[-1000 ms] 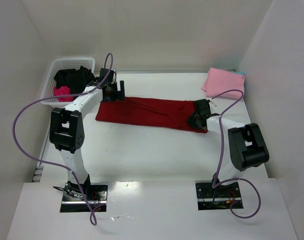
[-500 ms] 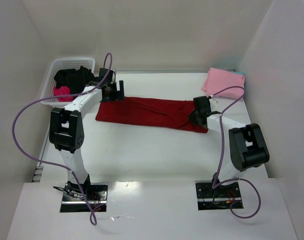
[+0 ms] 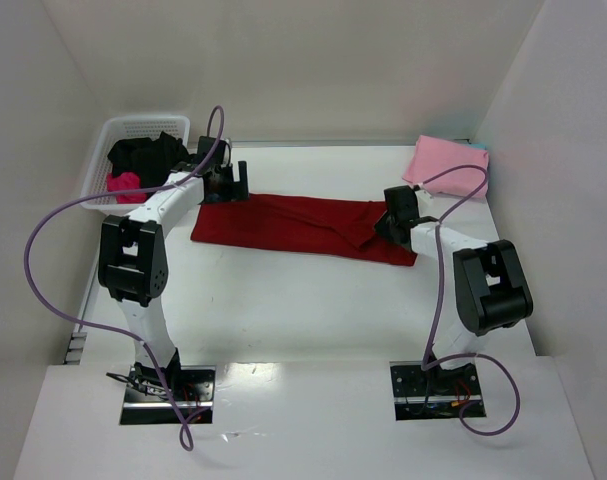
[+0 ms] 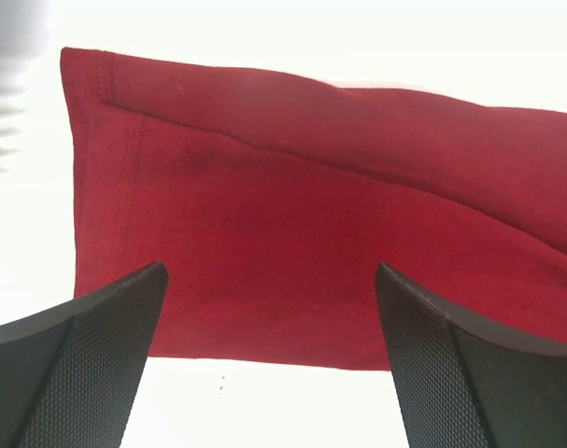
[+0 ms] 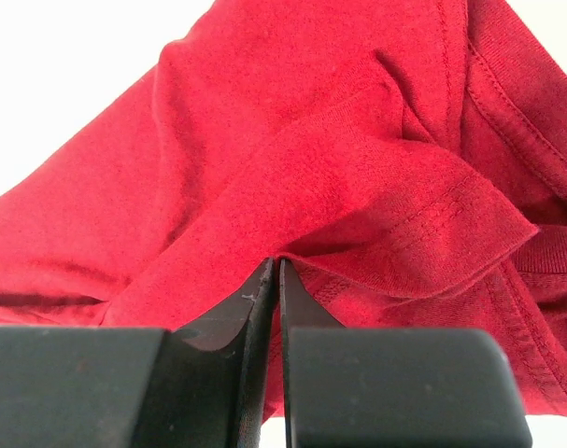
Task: Fold and stack the t-shirts
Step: Fold the other side of the tshirt into a rectangle
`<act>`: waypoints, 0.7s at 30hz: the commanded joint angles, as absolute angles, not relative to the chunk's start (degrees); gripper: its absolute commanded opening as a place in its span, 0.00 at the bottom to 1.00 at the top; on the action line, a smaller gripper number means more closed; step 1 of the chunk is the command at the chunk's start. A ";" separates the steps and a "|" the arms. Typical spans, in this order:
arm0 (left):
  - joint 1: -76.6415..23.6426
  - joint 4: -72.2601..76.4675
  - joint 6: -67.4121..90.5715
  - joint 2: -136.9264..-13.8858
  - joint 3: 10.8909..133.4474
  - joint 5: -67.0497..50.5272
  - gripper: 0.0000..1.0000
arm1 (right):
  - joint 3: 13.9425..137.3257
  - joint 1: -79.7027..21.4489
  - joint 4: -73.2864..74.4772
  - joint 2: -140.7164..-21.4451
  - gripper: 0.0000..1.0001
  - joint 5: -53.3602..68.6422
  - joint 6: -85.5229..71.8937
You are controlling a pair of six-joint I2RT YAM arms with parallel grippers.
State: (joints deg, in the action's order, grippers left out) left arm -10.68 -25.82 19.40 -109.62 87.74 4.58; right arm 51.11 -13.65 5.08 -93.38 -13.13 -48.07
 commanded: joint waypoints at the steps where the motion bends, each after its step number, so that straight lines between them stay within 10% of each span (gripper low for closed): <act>1: -9.85 -25.75 18.02 -107.75 87.10 4.04 0.99 | 53.70 -14.24 1.49 -93.78 0.10 -15.29 -47.29; 6: -9.84 -25.75 18.02 -107.75 86.57 4.04 0.99 | 53.00 -14.24 1.49 -92.73 0.15 -13.62 -48.42; 11: -9.84 -25.75 18.02 -107.75 86.57 4.04 0.99 | 50.10 -14.24 4.12 -89.22 0.52 -13.62 -48.96; 21: -9.84 -25.75 18.02 -107.75 87.10 2.29 0.99 | 50.10 -14.24 10.37 -75.25 0.68 -13.54 -45.44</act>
